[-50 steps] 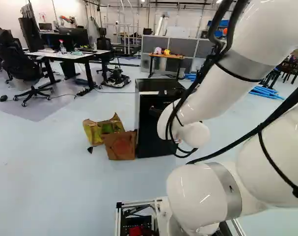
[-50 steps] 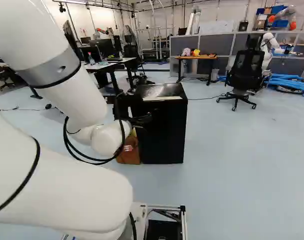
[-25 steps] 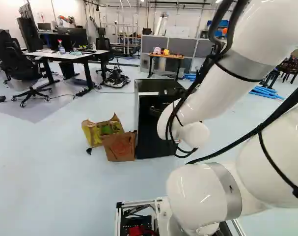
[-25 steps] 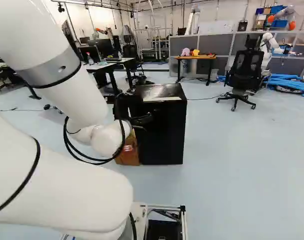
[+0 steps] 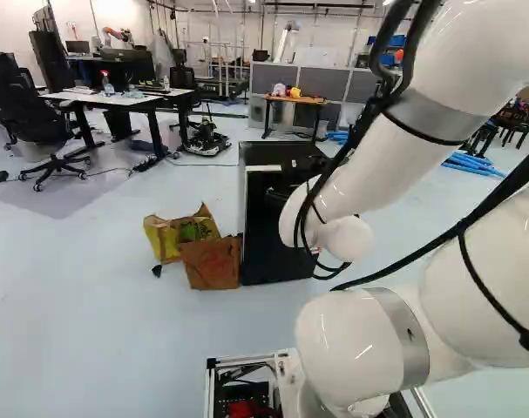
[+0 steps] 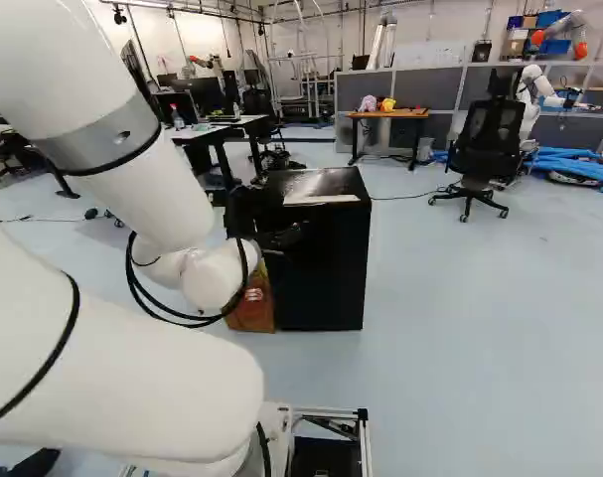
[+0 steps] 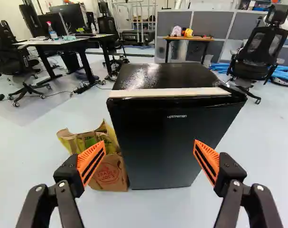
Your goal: Grab a drink from the fridge
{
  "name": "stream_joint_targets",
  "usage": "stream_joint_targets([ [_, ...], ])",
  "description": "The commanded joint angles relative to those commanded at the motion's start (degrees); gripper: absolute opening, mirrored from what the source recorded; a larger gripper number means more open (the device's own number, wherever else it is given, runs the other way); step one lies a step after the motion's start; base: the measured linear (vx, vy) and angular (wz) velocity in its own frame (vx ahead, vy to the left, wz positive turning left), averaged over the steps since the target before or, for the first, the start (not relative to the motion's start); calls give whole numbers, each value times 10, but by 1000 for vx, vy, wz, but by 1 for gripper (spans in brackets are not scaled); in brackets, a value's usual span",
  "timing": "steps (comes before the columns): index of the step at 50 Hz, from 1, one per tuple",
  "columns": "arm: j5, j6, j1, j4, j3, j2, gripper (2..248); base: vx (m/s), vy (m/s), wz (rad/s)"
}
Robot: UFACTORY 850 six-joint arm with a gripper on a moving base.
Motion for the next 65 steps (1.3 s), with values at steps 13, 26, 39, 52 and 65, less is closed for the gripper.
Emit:
stream_joint_targets([
  [13,0,0,0,0,0,0,247,21,0,-1],
  [26,0,0,5,8,-1,-1,247,0,0,0],
  [39,0,0,33,51,-2,-2,247,0,0,0],
  [52,0,0,64,101,-3,-3,247,0,0,0],
  [65,0,0,97,153,-4,-4,247,0,0,0],
])
